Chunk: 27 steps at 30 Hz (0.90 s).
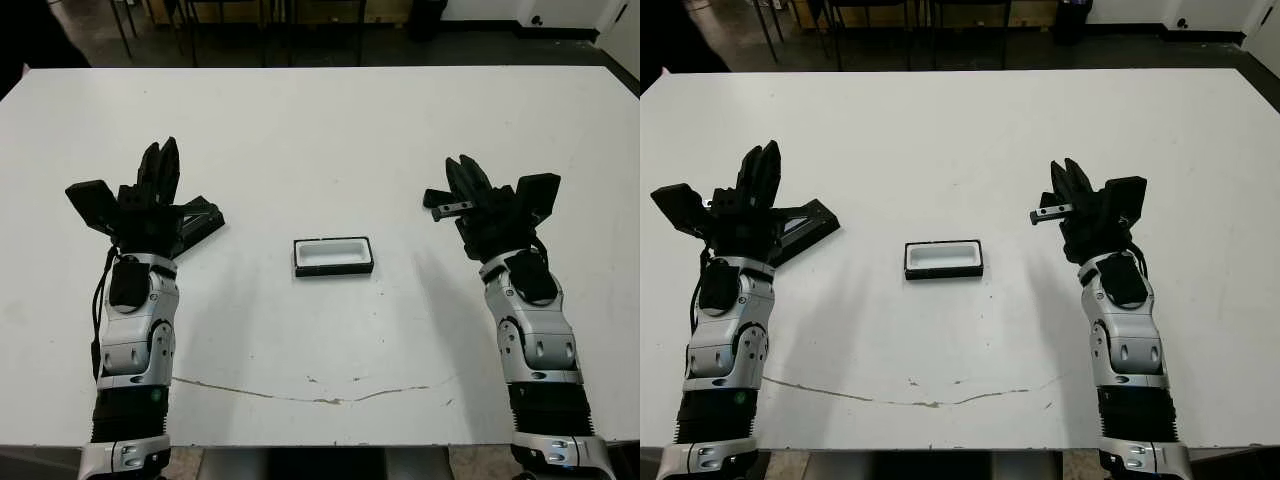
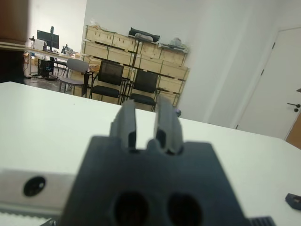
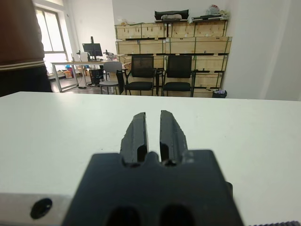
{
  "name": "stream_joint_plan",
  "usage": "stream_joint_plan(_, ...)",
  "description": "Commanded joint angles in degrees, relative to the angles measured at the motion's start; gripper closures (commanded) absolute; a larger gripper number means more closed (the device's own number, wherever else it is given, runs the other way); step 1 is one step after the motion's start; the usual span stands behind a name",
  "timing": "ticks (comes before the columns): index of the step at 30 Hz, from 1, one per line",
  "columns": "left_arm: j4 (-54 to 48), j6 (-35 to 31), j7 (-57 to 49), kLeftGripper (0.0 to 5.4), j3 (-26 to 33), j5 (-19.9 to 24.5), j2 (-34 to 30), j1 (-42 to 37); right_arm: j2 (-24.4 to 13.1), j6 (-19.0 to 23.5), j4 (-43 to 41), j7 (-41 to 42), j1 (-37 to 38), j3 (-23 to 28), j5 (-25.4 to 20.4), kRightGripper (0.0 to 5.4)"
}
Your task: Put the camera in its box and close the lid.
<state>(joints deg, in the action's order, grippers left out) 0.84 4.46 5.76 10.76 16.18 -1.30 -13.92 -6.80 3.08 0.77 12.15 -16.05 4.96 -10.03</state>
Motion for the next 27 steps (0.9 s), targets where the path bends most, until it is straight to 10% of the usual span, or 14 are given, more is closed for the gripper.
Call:
stream_joint_plan(1,0.0,-0.9,-0.3,5.38,-0.2,-0.5,-0.4,0.3,-0.4,0.9,0.4,-0.4,0.3,0.1,0.3,5.4)
stream_joint_plan(11,-0.1,-0.1,0.0,5.38,-0.5,-1.0,-0.5,1.4,-3.0,0.5,2.1,2.4,-0.5,0.0,0.5,5.4)
stream_joint_plan(19,-0.3,-0.7,-0.3,5.4,0.1,-0.5,-0.4,1.5,-17.4,-0.7,10.0,12.8,-11.6,3.4,1.2,5.31)
stream_joint_plan(27,0.7,0.3,0.2,5.4,-0.2,-0.6,-0.1,1.2,-28.6,-2.8,33.7,31.6,-26.4,-2.8,5.2,3.75)
